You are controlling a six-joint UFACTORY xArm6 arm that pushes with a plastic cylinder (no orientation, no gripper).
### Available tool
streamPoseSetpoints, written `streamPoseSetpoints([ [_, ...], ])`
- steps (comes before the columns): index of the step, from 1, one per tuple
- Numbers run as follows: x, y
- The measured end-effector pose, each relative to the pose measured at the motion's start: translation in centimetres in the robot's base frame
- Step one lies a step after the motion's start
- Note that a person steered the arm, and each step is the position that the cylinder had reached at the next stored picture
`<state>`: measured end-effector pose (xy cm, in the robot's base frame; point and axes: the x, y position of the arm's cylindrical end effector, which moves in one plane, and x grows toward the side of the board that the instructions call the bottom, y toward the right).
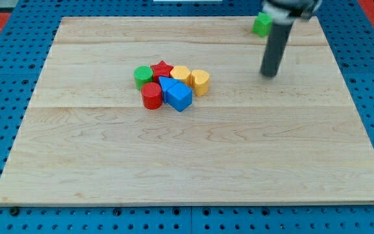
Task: Put the green star diagonal to the yellow heart
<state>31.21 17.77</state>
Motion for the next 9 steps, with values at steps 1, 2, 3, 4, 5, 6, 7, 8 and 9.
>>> streamPoseSetpoints([
  [1,-8.9,5.6],
  [2,-11.7,7.7],
  [3,-11.9,0.4],
  [4,-5.7,-4.4],
  [5,-3.2,-5.4],
  [6,1.0,-4.2],
  [7,-3.4,-3.3],
  [8,-6.8,-6.0],
  [9,-4.4,-10.3],
])
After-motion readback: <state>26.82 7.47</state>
